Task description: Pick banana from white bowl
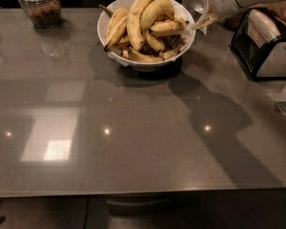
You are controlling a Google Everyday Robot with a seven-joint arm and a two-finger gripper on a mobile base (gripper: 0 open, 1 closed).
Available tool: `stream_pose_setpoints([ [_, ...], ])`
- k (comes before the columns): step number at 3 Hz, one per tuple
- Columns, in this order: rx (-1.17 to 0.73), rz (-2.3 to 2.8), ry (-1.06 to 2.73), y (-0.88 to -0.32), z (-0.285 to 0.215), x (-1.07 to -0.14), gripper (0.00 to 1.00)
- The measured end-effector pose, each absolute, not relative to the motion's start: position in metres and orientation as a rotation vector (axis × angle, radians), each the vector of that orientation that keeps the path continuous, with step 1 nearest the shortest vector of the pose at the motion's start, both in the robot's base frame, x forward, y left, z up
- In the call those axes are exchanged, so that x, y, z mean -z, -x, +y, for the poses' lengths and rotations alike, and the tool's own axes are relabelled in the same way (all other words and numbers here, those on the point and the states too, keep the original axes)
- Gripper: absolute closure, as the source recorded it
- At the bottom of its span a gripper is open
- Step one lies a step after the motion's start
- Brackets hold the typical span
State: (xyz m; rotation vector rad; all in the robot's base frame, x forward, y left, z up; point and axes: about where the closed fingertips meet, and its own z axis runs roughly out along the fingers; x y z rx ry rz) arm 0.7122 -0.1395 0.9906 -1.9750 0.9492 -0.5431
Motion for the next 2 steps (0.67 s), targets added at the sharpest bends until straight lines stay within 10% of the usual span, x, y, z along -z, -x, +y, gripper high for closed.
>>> stream_pose_setpoints([
  [2, 0.485, 0.95, 2.003, -0.723, -0.124, -0.971, 0.44],
])
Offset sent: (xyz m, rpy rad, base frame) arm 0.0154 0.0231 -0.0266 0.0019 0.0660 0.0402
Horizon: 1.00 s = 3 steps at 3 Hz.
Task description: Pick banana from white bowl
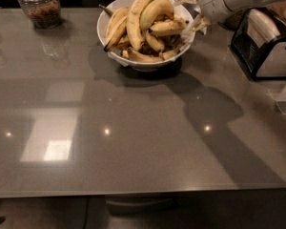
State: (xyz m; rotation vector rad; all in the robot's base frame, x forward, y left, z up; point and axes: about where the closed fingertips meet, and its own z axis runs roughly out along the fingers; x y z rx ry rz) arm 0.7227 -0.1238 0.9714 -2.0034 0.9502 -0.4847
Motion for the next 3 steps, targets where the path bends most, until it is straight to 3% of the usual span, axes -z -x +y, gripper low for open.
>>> stream_pose_setpoints([
  [3, 0.421, 0.971, 2.027, -0.727, -0.112, -0.947, 0.43],
])
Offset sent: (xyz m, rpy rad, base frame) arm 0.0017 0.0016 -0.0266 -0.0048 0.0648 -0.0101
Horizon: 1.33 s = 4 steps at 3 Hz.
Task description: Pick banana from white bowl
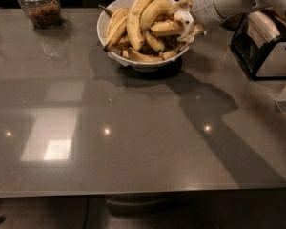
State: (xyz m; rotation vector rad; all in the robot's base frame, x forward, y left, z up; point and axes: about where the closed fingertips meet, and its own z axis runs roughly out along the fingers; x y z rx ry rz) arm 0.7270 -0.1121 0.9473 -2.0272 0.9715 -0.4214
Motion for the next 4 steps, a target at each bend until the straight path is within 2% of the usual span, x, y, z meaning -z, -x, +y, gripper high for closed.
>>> stream_pose_setpoints([
  [1, 0.401, 0.967, 2.029, -0.7295, -0.1062, -0.9439, 0.44],
  [2, 0.401, 0.968, 2.029, -0.7296, -0.1062, -0.9438, 0.63],
  [3, 0.391, 0.985, 2.012, -0.7299, -0.108, -0.9418, 0.86],
  [4, 0.402, 1.005, 1.992, -0.7279, -0.1133, -0.9447, 1.0],
])
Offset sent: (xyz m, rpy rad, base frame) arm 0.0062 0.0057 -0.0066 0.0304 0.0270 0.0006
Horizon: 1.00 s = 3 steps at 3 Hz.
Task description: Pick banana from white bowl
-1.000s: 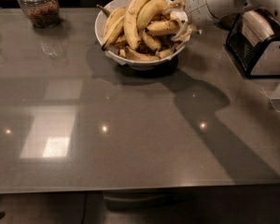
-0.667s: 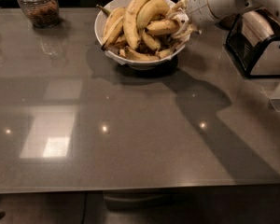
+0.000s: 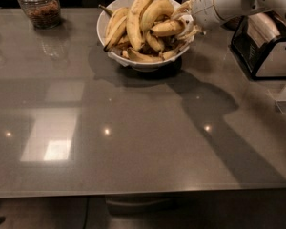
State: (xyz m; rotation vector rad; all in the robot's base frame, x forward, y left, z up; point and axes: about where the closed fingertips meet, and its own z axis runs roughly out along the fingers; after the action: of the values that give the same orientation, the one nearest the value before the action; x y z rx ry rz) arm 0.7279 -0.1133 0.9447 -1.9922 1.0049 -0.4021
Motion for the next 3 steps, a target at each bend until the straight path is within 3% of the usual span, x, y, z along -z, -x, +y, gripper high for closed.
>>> stream_pose_setpoints([
  [3, 0.5, 0.957, 1.945, -0.696, -0.123, -0.991, 1.0],
])
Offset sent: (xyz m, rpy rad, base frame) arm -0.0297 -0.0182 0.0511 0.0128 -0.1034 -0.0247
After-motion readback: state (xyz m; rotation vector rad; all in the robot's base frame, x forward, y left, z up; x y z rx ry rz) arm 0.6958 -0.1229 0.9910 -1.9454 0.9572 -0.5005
